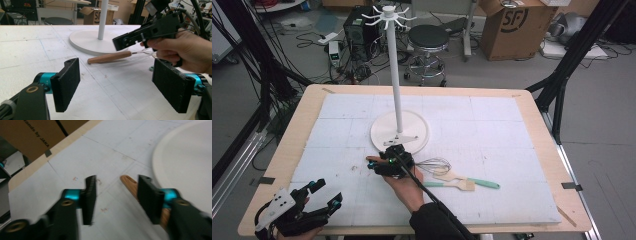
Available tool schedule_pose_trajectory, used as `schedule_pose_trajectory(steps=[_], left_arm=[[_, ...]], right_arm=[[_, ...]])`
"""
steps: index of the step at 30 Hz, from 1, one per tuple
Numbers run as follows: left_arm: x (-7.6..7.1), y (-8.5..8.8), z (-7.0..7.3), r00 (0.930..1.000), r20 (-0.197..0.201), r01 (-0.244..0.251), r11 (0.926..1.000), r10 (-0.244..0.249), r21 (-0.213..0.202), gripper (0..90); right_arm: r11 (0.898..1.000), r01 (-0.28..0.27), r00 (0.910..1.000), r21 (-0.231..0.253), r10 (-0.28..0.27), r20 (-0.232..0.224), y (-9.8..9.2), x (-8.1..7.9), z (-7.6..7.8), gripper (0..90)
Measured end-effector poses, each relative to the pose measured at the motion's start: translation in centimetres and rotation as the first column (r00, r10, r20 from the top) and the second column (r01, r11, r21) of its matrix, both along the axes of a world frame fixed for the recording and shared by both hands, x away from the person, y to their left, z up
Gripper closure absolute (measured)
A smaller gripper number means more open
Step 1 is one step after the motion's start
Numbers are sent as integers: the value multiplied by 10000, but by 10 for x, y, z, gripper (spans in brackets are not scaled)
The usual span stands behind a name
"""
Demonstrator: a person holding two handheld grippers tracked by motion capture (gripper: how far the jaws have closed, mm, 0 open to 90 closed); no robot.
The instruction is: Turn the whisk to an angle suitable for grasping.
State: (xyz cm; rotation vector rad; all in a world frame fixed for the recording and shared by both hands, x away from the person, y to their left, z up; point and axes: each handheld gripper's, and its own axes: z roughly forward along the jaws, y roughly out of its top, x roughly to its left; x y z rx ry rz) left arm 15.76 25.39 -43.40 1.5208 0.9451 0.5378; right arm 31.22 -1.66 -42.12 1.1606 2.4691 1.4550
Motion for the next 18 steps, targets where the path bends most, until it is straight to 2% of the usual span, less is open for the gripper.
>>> schedule_pose_trajectory(steps=[2, 3, 4, 5, 6, 9, 18], left_arm=[[0, 0, 0, 10000, 17, -10, 10000, 10, -34, 231], [0, 0, 0, 10000, 26, -12, 10000, 12, -42, 231], [1, 0, 0, 10000, 27, -18, 10000, 18, -53, 231], [2, 0, 0, 10000, -3, -12, 10000, 11, -66, 231], [2, 0, 0, 10000, -3, -12, 10000, 11, -66, 231], [3, -1, -1, 10000, -30, 13, 10000, -13, -49, 231], [6, -5, -1, 9999, -54, 113, 9999, -113, 18, 231]], right_arm=[[10000, -64, 10000, -49, 64, 41, -8, 0, 3, 438], [10000, -74, 9997, 27, 73, 221, -17, -1, 5, 419], [10000, -74, 9997, 27, 73, 221, -17, -1, 5, 419], [9998, -119, 9998, 179, 115, 174, -25, 0, 6, 405], [9998, -119, 9998, 179, 115, 174, -25, 0, 6, 405], [9991, -47, 9999, 431, 40, 152, -41, 2, 6, 396], [9993, -86, 9999, 365, 81, 127, -54, 2, 8, 395]])
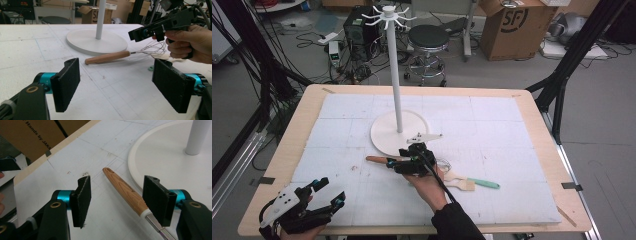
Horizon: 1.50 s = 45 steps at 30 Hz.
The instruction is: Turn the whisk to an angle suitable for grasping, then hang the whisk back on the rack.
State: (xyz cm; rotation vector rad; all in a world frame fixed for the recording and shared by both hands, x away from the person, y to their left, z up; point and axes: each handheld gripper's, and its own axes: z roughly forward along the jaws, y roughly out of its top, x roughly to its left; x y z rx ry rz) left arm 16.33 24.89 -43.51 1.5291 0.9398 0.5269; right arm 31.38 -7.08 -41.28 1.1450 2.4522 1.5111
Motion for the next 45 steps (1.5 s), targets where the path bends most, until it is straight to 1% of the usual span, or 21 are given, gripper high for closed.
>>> schedule_pose_trajectory(steps=[4, 7, 8, 10, 11, 15, 22, 23, 24, 28, 29, 30, 31, 32, 33, 36, 40, 42, 43, 44, 45], left_arm=[[1, -1, 0, 10000, 7, 11, 10000, -11, -47, 230], [1, -1, 0, 10000, 1, 44, 10000, -44, -17, 230], [1, -1, 0, 10000, 4, 51, 10000, -51, -18, 230], [1, -1, 0, 10000, 5, 65, 10000, -65, -26, 231], [1, -1, 0, 10000, -13, 55, 10000, -55, -3, 230], [1, 0, 0, 10000, 13, 25, 10000, -25, -37, 230], [1, 0, 0, 10000, 11, 21, 10000, -21, -20, 230], [1, 0, 0, 10000, 16, 24, 10000, -24, -14, 231], [1, -1, 1, 10000, 18, 7, 10000, -7, -21, 231], [1, -1, 1, 10000, 29, -4, 10000, 4, -31, 230], [0, -1, 1, 10000, 27, -8, 10000, 8, -32, 231], [0, -1, 1, 10000, 19, 5, 10000, -4, -42, 231], [0, -1, 1, 10000, 21, -2, 10000, 2, -49, 231], [0, -1, 1, 10000, 27, -7, 10000, 7, -43, 230], [0, -1, 1, 10000, 27, 2, 10000, -2, -21, 230], [0, 0, 2, 10000, 44, -9, 10000, 9, -37, 231], [0, 0, 2, 10000, 39, -25, 10000, 25, -57, 230], [0, 0, 2, 10000, 45, -45, 10000, 44, 5, 231], [0, 0, 2, 10000, 54, -40, 10000, 40, 10, 231], [0, 0, 2, 10000, 50, -21, 10000, 21, -4, 231], [0, 0, 2, 10000, 61, -34, 10000, 34, -3, 231]], right_arm=[[9999, -146, 9999, -77, 146, -48, 0, 0, 0, 395], [9993, -223, 9997, -316, 222, -56, 2, 4, -4, 393], [9978, -240, 9996, -626, 229, -170, 3, 8, -7, 396], [9968, -282, 9993, -745, 263, -264, 3, 11, -8, 401], [9962, -225, 9987, -847, 184, -486, 2, 17, -12, 403], [9947, -186, 9959, -1009, 94, -902, 1, 25, -19, 418], [9876, -388, 9921, -1519, 199, -1242, 6, 27, -25, 448], [9827, -598, 9903, -1753, 363, -1343, 9, 26, -28, 451], [9827, -598, 9903, -1753, 363, -1343, 9, 26, -28, 451], [9726, -854, 9889, -2161, 562, -1379, 15, 23, -28, 466], [9636, -996, 9869, -2483, 638, -1484, 20, 22, -27, 463], [9636, -996, 9869, -2483, 638, -1484, 20, 22, -27, 463], [9583, -1069, 9876, -2650, 716, -1398, 21, 21, -26, 468], [9499, -1225, 9853, -2874, 818, -1497, 24, 20, -25, 480], [9499, -1225, 9853, -2874, 818, -1497, 24, 20, -25, 480], [9364, -1461, 9826, -3190, 999, -1566, 28, 19, -26, 501], [9259, -1475, 9832, -3477, 990, -1533, 32, 18, -24, 513], [9173, -1599, 9803, -3648, 1042, -1679, 34, 17, -23, 515], [9096, -1657, 9788, -3809, 1046, -1762, 35, 18, -21, 527], [9096, -1657, 9788, -3809, 1046, -1762, 35, 18, -21, 533], [9049, -1688, 9776, -3906, 1030, -1837, 36, 18, -21, 544]])
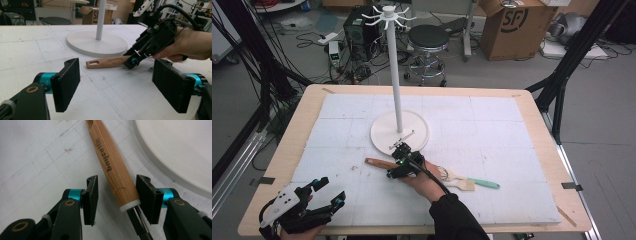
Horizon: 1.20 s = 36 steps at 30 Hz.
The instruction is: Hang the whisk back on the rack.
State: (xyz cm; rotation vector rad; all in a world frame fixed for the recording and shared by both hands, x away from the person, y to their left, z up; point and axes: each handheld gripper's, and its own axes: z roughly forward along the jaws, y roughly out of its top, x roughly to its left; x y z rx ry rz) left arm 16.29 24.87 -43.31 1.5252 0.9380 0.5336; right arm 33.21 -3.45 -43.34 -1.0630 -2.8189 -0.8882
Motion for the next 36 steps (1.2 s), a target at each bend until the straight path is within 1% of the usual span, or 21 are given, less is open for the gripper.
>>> schedule_pose_trajectory(steps=[5, 6, 7, 8, 10, 11, 12, 13, 14, 16, 18, 22, 23, 25, 26, 27, 28, 30, 32, 33, 36], left_arm=[[0, 1, 0, 10000, 9, -36, 10000, 36, -10, 231], [0, 1, 0, 10000, 20, -50, 10000, 50, 4, 231], [0, 1, 0, 10000, 21, -45, 10000, 45, 13, 231], [0, 1, 0, 10000, 33, -21, 10000, 21, 48, 231], [-1, 1, 0, 10000, 40, -23, 10000, 23, 35, 231], [-1, 1, 0, 10000, 34, -40, 10000, 40, 6, 231], [-1, 1, 0, 10000, 37, -55, 10000, 55, 3, 231], [-1, 2, 0, 10000, 41, -64, 10000, 64, 5, 231], [-1, 2, 0, 10000, 44, -64, 10000, 64, -2, 231], [-2, 3, 0, 10000, 47, -84, 10000, 84, 17, 231], [-3, 3, 0, 9999, 42, -123, 9999, 123, -2, 231], [-4, 5, 1, 9998, 64, -166, 9999, 166, -18, 232], [-4, 5, 1, 9998, 86, -170, 9999, 170, -9, 232], [-5, 5, 1, 9998, 80, -194, 9998, 194, -47, 232], [-5, 6, 1, 9998, 79, -191, 9998, 192, -45, 232], [-5, 6, 1, 9998, 94, -192, 9998, 192, -64, 232], [-5, 6, 1, 9998, 101, -195, 9998, 196, -74, 232], [-5, 6, 1, 9997, 104, -201, 9998, 201, -74, 232], [-5, 6, 1, 9998, 98, -190, 9998, 191, -34, 233], [-5, 6, 1, 9997, 112, -199, 9998, 200, -33, 233], [-6, 6, 1, 9996, 144, -224, 9997, 224, -26, 233]], right_arm=[[9917, -489, 9983, -1190, 523, 258, 12, -1, 5, 573], [9865, -676, 9968, -1494, 733, 326, 15, -1, 6, 578], [9742, -932, 9946, -2058, 1007, 263, 21, -1, 8, 588], [9742, -932, 9946, -2058, 1007, 263, 21, -1, 8, 588], [9608, -1237, 9907, -2482, 1339, 246, 25, 1, 10, 607], [9490, -1680, 9839, -2668, 1780, 133, 28, 1, 11, 668], [9424, -1868, 9798, -2775, 1992, 166, 31, 0, 12, 683], [9424, -1868, 9798, -2775, 1992, 166, 31, 0, 12, 683], [9299, -2137, 9726, -2993, 2312, 239, 32, 0, 12, 694], [9156, -2388, 9656, -3235, 2593, 213, 36, 0, 13, 706], [9072, -2646, 9595, -3271, 2817, 52, 38, 2, 13, 719], [9018, -2874, 9534, -3226, 3017, -60, 38, 4, 13, 727], [8955, -2916, 9508, -3363, 3099, 8, 39, 3, 14, 730], [8962, -2933, 9502, -3330, 3117, 21, 39, 3, 14, 731], [8927, -2963, 9495, -3395, 3136, -40, 38, 3, 15, 733], [8927, -2963, 9495, -3395, 3136, -40, 38, 3, 15, 733], [9012, -2886, 9528, -3233, 3035, -47, 38, 2, 15, 733], [9181, -2704, 9555, -2899, 2927, 358, 33, -2, 20, 734], [9227, -2688, 9548, -2764, 2930, 498, 29, -2, 23, 734], [9456, -2464, 9602, -2123, 2679, 790, 20, -2, 30, 734], [9746, -2000, 9706, -1006, 2111, 1158, 5, 0, 43, 734]])
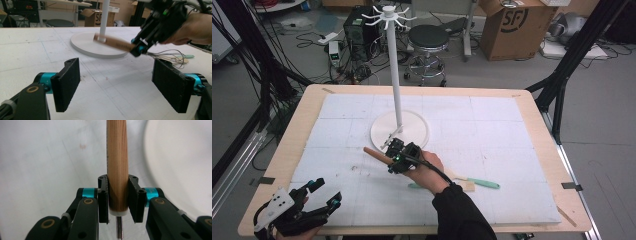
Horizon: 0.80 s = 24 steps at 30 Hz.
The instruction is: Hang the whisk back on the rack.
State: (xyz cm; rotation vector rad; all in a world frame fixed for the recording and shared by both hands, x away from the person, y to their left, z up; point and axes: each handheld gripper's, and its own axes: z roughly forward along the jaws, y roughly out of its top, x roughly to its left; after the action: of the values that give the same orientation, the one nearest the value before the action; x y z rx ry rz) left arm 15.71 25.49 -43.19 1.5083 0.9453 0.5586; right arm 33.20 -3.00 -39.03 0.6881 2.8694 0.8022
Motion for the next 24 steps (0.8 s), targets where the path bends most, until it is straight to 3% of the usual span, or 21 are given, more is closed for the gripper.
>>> schedule_pose_trajectory(steps=[1, 4, 5, 6, 9, 10, 11, 12, 15, 16, 17, 20, 22, 24], left_arm=[[0, 0, 0, 10000, 8, 22, 10000, -22, 14, 234], [0, -1, 0, 10000, 2, 5, 10000, -5, -7, 233], [0, -1, 0, 10000, 11, 35, 10000, -35, 36, 234], [0, -1, 0, 10000, 23, 50, 10000, -50, 67, 234], [0, -2, 0, 10000, 25, 61, 10000, -61, 68, 234], [0, -2, 0, 10000, 46, 67, 10000, -68, 67, 234], [0, -2, 0, 10000, 50, 64, 10000, -65, 66, 234], [0, -2, 0, 10000, 36, 65, 10000, -66, 64, 234], [0, -1, 0, 10000, 37, -13, 10000, 13, 48, 232], [0, -1, 0, 10000, 38, -16, 10000, 16, 40, 232], [0, -1, -1, 10000, 37, -32, 10000, 32, 32, 232], [1, 0, -1, 10000, 26, -42, 10000, 42, 35, 232], [1, 0, -1, 10000, 7, -26, 10000, 26, 14, 232], [1, 0, -2, 10000, 1, -2, 10000, 2, 23, 233]], right_arm=[[9992, 89, 10000, 394, -89, -10, -4, 0, 3, 734], [9809, 444, 9989, 1894, -412, -210, -20, 2, 16, 734], [9740, 498, 9987, 2210, -468, -192, -24, 1, 20, 734], [9740, 498, 9987, 2210, -468, -192, -24, 1, 20, 734], [9476, 587, 9982, 3141, -587, -94, -33, 0, 30, 734], [9251, 591, 9979, 3751, -650, 31, -38, 0, 35, 734], [9251, 591, 9979, 3751, -650, 31, -38, 0, 35, 734], [9113, 649, 9973, 4067, -732, 50, -40, -1, 39, 734], [8645, 599, 9952, 4991, -903, 369, -46, 0, 46, 734], [8324, 626, 9904, 5507, -1201, 688, -50, -2, 51, 734], [8324, 626, 9904, 5507, -1201, 688, -50, -2, 51, 734], [7645, 770, 9842, 6401, -1610, 739, -56, -3, 58, 733], [7067, 962, 9811, 7009, -1860, 528, -61, -3, 62, 733], [6573, 1163, 9798, 7446, -1986, 223, -65, 0, 65, 733]])
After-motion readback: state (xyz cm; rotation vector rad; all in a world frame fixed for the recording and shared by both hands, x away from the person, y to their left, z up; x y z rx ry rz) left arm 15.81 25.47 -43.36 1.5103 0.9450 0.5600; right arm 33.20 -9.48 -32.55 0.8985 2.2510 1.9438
